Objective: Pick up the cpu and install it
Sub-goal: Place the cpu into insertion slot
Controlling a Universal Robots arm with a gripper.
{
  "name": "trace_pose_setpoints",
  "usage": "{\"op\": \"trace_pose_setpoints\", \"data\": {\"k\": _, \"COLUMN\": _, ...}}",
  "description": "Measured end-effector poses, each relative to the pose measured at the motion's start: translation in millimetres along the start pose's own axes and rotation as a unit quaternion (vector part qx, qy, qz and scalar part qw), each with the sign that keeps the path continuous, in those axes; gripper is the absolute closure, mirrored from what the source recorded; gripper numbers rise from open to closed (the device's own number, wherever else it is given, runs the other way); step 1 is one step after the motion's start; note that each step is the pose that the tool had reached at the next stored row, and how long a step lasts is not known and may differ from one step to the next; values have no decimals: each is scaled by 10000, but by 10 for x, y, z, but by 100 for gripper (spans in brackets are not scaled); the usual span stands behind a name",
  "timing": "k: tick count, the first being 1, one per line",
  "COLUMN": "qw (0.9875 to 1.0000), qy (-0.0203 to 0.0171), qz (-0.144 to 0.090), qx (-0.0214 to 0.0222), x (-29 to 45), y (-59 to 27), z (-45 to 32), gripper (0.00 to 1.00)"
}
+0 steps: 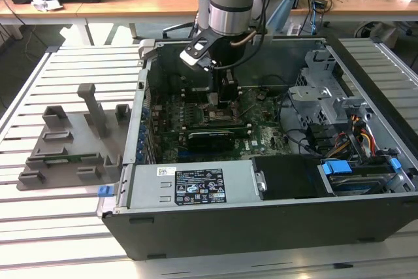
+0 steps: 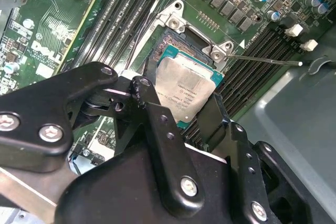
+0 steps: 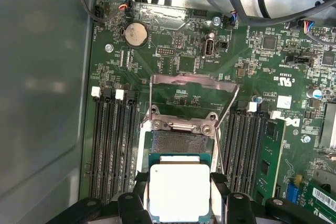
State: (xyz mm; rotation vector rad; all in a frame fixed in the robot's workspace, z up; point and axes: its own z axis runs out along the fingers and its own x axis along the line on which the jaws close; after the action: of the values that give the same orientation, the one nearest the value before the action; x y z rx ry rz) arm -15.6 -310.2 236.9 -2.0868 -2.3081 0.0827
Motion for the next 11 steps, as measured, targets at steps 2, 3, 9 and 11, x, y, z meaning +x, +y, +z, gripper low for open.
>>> {"op": "trace_pose_setpoints", "data": {"k": 2, "qw": 10000, "qy": 0, "qz": 0, "qx": 0, "x": 0, "y": 1, "z": 12, "gripper": 45}}
{"op": "trace_pose_setpoints", "data": {"k": 3, "qw": 10000, "qy": 0, "qz": 0, "qx": 0, "x": 0, "y": 1, "z": 19, "gripper": 45}}
{"op": "trace_pose_setpoints", "data": {"k": 9, "qw": 9998, "qy": 6, "qz": 207, "qx": 4, "x": 3, "y": 31, "z": 120, "gripper": 45}}
{"op": "trace_pose_setpoints", "data": {"k": 11, "qw": 9997, "qy": 7, "qz": 243, "qx": 4, "x": 1, "y": 49, "z": 128, "gripper": 45}}
